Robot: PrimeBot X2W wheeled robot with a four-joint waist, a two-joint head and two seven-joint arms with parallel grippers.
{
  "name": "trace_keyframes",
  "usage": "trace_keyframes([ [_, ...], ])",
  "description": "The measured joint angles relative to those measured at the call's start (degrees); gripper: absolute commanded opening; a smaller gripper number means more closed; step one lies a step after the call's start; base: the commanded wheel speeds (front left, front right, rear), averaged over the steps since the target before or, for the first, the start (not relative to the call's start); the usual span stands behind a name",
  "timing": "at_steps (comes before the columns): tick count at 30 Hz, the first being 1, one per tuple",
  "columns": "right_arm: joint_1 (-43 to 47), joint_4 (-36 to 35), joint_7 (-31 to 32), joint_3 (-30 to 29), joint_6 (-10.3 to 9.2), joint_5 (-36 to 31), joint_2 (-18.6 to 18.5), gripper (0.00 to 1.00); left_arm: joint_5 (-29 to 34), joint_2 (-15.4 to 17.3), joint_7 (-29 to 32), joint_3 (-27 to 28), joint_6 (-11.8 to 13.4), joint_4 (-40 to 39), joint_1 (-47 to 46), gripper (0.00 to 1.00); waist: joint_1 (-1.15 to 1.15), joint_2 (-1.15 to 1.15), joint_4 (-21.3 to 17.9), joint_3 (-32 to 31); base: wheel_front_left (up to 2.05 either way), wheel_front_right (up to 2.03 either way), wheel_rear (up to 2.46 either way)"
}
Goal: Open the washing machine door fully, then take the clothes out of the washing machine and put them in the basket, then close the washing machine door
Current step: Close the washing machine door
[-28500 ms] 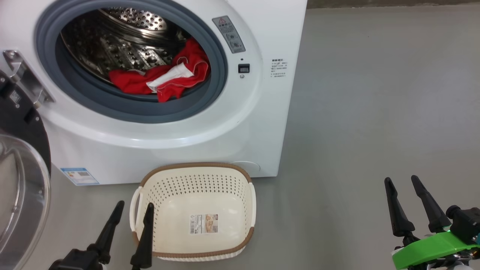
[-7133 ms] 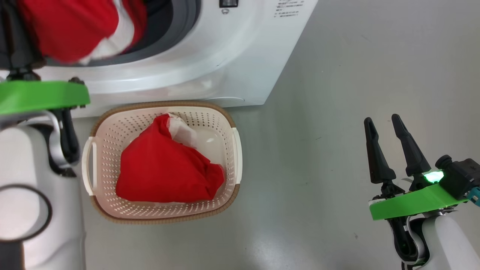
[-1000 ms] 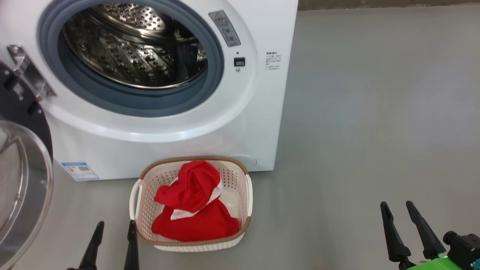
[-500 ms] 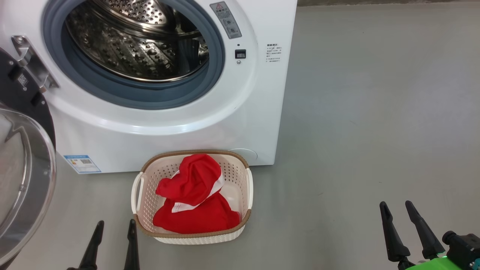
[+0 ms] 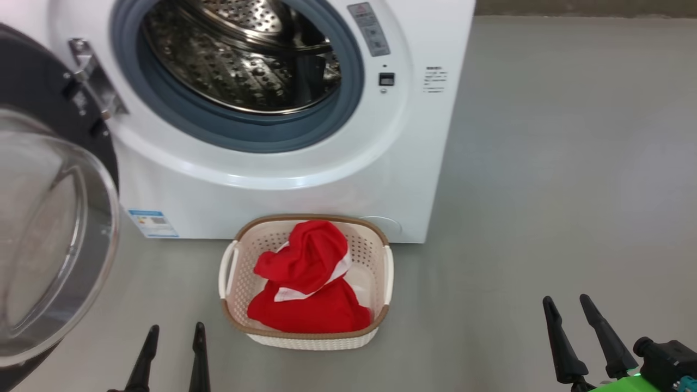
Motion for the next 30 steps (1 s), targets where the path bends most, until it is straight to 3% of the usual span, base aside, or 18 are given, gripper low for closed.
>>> trace_keyframes([
  [9,0.01,0.71,0.00,1.96,0.00,0.00,-0.67,1.00,-1.02,0.01,0.00,-1.60,1.23,0.24,0.19,1.00,0.00,0.00,5.46,-0.84,0.00,0.00,0.00],
  [30,0.42,1.59,0.00,6.36,0.00,0.00,-1.41,1.00,-2.67,0.13,0.01,-3.07,2.88,0.83,3.85,1.00,0.00,0.00,22.88,-3.91,0.00,0.00,0.00],
])
